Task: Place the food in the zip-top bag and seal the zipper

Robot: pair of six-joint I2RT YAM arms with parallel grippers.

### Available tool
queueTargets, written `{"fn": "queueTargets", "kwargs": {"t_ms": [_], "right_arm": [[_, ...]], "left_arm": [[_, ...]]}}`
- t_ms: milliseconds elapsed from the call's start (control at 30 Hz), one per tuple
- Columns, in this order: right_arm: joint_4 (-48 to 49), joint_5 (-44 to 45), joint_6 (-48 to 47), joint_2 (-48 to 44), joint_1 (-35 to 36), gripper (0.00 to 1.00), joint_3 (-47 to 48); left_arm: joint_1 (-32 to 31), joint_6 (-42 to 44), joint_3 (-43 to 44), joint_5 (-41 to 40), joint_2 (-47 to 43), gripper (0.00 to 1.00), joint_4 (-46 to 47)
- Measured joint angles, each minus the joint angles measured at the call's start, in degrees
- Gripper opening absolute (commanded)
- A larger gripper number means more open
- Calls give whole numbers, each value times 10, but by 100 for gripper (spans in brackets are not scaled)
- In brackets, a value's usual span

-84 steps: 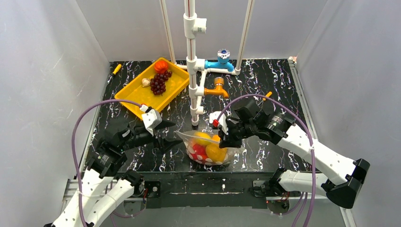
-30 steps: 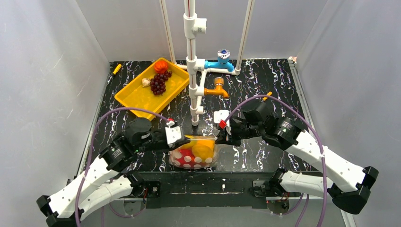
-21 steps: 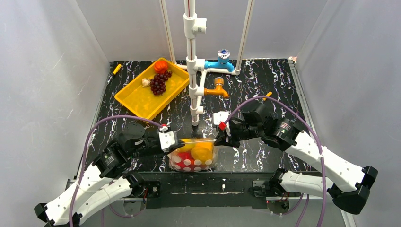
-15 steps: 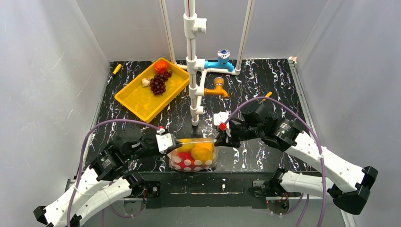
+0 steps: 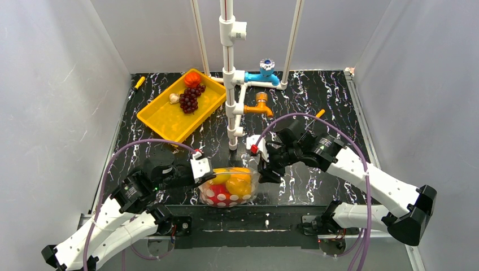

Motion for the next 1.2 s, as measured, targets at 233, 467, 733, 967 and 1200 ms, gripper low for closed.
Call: {"fn": "queueTargets", "kwargs": {"t_ms": [233,467,733,967,1200], "right_arm": [[7,12,3,-4,21,69,16],[22,24,4,5,34,55,58],[16,28,2,24,36,39,65],[4,32,-2,24,38,20,65],[3,36,-13,22,41,1,64]], "left_arm": [[0,-8,-1,5,-2,0,4],[0,-10,-1,6,-5,0,4],[0,-12,-1,6,-5,0,4],[0,-18,-1,-11,-8,0,4],[0,-20,-7,-38,-28,0,4]]}}
